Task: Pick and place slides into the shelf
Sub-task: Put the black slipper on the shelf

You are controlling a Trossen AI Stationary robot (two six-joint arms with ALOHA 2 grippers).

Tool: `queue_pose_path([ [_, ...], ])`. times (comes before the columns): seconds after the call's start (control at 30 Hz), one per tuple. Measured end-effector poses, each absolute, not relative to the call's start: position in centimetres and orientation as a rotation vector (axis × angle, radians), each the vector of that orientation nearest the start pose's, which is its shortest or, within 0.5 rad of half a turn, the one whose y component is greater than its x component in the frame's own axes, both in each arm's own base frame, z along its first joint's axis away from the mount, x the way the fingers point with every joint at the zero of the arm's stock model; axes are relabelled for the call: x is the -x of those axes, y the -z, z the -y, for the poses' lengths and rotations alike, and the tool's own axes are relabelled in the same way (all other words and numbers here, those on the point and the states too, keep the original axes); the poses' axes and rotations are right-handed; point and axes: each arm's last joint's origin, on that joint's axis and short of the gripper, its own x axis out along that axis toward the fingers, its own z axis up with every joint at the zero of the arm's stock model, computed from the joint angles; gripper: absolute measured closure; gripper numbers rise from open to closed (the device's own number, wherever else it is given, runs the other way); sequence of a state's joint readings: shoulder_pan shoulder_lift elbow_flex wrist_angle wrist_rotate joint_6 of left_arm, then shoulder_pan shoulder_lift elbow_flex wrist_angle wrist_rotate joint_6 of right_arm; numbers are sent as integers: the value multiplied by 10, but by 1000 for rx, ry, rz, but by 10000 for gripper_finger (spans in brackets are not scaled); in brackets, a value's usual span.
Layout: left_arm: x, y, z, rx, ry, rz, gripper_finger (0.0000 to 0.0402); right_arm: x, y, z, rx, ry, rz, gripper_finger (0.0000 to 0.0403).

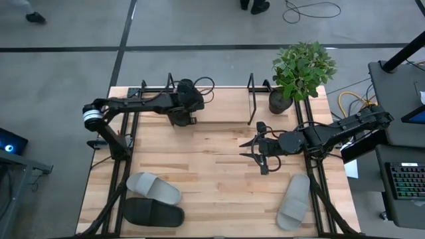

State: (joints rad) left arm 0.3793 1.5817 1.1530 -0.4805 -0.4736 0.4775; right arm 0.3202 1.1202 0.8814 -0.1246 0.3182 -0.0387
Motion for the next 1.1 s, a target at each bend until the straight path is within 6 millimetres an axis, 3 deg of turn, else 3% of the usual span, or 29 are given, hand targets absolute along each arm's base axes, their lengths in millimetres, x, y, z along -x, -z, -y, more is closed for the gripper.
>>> queue_pose_path([
  [0.3, -280, -306, -106, -229, -288, -724, 402, -236, -307, -68, 172, 21, -349, 282],
  [0.63, -253, -363, -64, -136, -79, -377, 402, -236, -306, -68, 170, 23, -360, 282],
  [0.83, -239, -378, -32, -146, 22, -289, 402, -236, -305, -68, 172, 22, -366, 282],
  [1.1, -227, -368, 8, -149, 149, -254, 402, -236, -305, -68, 173, 22, -369, 282],
])
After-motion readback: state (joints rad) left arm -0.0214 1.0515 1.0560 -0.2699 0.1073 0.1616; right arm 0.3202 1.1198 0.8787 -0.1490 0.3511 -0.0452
